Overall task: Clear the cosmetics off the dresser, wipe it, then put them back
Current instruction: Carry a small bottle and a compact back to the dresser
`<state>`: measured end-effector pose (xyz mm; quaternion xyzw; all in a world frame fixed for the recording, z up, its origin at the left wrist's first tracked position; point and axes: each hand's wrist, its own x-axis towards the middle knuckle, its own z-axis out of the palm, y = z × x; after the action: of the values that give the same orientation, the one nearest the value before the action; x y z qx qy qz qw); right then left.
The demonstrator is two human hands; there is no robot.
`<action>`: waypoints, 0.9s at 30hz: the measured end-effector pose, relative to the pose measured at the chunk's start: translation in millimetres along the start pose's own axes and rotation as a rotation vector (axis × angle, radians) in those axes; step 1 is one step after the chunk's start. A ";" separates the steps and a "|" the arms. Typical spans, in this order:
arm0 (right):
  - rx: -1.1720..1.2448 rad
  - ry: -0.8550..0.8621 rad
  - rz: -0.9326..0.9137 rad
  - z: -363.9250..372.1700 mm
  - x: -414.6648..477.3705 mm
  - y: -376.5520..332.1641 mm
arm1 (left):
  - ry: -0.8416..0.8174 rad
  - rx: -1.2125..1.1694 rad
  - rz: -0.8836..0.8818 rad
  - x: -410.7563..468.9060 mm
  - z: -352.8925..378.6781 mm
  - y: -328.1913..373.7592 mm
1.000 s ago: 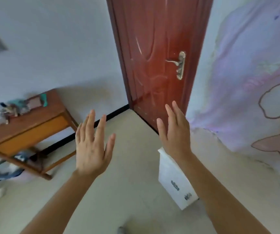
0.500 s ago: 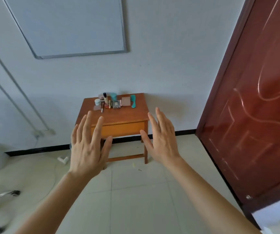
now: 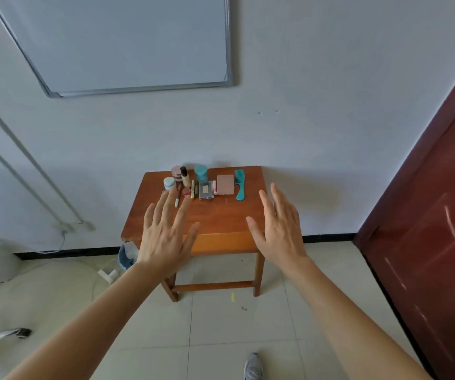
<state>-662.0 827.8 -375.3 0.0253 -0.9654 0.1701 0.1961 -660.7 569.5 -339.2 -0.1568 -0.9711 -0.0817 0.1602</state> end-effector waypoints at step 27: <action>-0.088 -0.555 0.201 267.4 336.9 34.7 | -0.325 -0.362 -0.387 320.7 251.0 -188.8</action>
<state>-1075.4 775.9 -487.3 -0.0335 -0.9862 0.1333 -0.0924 -1083.3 534.2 -486.5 -0.0059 -0.9655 -0.2560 -0.0464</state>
